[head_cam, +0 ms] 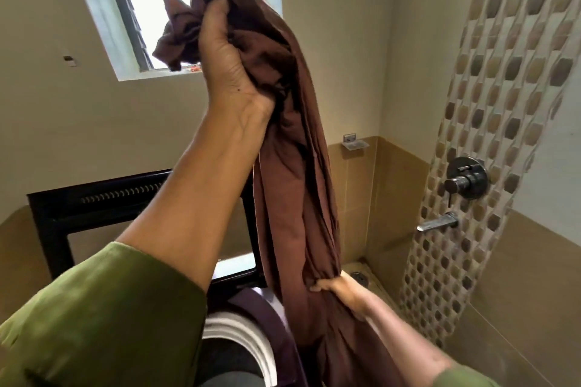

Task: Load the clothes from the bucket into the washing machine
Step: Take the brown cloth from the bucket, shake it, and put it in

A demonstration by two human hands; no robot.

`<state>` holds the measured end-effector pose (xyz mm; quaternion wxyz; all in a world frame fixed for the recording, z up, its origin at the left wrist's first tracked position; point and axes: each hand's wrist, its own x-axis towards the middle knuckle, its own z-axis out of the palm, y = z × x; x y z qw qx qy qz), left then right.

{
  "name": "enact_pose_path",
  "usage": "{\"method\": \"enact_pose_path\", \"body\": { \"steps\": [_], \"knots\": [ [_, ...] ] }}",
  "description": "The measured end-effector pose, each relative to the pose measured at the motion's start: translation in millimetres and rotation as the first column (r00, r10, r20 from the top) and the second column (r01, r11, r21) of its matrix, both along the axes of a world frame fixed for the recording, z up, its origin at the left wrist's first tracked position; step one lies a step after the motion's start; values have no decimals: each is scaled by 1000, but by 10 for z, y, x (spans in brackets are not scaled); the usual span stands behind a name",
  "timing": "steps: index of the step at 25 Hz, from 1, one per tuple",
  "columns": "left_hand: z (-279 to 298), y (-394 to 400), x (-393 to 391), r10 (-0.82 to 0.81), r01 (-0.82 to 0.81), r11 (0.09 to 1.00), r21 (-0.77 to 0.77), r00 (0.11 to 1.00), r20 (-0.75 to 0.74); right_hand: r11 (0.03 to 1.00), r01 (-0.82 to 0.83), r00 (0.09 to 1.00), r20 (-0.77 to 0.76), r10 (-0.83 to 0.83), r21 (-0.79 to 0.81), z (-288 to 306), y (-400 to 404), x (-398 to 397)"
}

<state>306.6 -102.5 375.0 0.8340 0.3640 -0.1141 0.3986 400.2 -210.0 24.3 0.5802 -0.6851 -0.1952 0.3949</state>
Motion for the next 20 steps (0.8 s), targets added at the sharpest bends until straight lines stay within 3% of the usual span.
{"method": "enact_pose_path", "body": {
  "steps": [3, 6, 8, 10, 13, 15, 17, 20],
  "knots": [
    [-2, 241, -151, 51, -40, 989, -144, 996, 76, 993, 103, 959, -269, -86, 49, -12, -114, -145],
    [-28, 314, -284, 60, -46, 990, -134, 993, 97, 995, -89, 937, -336, 98, 42, -79, -48, -506],
    [-47, 273, -334, 78, -67, 989, -131, 994, 78, 951, -309, 948, -76, 310, 18, -134, 76, -802],
    [-58, 243, -382, 74, -63, 986, -155, 995, 69, 874, -484, 847, 228, 481, -47, -137, 243, -1024],
    [-128, 132, -390, 69, -63, 986, -157, 997, 36, 812, -554, 712, 400, 577, -184, -134, 379, -1127],
    [-137, 34, -379, 111, -110, 985, -130, 994, -3, 851, -453, 678, 518, 522, -265, -163, 383, -1147],
    [-98, 19, -420, 138, -139, 984, -107, 990, -15, 936, -236, 698, 625, 351, -262, -236, 272, -1085],
    [-70, 149, -593, 229, -230, 973, -16, 972, -53, 989, 52, 865, 502, 26, -141, -285, -57, -646]
  ]
}}
